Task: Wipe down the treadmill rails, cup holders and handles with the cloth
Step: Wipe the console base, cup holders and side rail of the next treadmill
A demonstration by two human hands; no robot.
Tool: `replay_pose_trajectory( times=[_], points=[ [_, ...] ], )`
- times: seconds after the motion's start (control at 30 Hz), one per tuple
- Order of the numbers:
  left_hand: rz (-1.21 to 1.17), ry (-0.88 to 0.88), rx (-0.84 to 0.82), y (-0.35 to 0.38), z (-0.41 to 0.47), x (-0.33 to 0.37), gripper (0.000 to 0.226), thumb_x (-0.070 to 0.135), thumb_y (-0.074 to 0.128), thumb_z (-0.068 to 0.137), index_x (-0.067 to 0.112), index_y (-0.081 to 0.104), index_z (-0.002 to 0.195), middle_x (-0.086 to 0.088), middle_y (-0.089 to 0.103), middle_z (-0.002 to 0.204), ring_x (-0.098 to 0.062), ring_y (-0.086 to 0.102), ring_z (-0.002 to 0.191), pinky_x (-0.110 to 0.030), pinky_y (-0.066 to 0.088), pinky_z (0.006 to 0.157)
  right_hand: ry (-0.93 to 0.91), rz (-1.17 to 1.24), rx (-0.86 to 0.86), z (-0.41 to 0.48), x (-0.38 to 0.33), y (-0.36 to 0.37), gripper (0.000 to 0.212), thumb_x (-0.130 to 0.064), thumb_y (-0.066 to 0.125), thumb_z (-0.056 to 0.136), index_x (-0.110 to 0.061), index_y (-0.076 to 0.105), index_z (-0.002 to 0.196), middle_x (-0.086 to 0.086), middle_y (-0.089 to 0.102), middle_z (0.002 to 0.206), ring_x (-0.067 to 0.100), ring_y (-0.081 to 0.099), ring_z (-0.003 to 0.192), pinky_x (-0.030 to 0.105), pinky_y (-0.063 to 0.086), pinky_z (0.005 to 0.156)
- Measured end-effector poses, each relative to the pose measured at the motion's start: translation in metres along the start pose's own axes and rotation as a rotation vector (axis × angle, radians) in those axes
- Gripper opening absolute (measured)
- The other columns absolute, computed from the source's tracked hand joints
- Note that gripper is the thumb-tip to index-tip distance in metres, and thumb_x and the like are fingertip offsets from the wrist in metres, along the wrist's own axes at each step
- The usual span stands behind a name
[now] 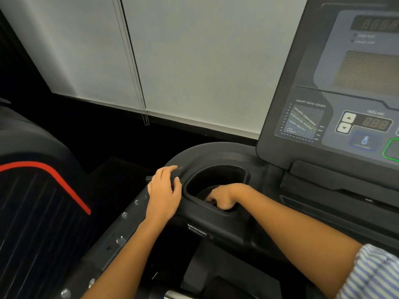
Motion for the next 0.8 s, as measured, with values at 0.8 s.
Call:
replay_pose_trajectory(
  times=[0.8],
  points=[
    [0.328, 0.234, -0.012, -0.001, 0.03, -0.012, 0.048, 0.013, 0.06, 0.085, 0.011, 0.049, 0.131, -0.011, 0.049, 0.135, -0.032, 0.042, 0.128, -0.041, 0.029, 0.11, -0.045, 0.793, 0.93, -0.023, -0.023, -0.013, 0.033, -0.032, 0.036, 0.1, -0.017, 0.06, 0.117, 0.0, 0.057, 0.12, 0.014, 0.048, 0.116, 0.023, 0.035, 0.094]
  ],
)
Point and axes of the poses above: each hand's wrist, its own z-axis towards the middle knuckle, its own y-axis out of the palm, x = y × z, the point moved 2 cm from there along z, towards the middle knuckle
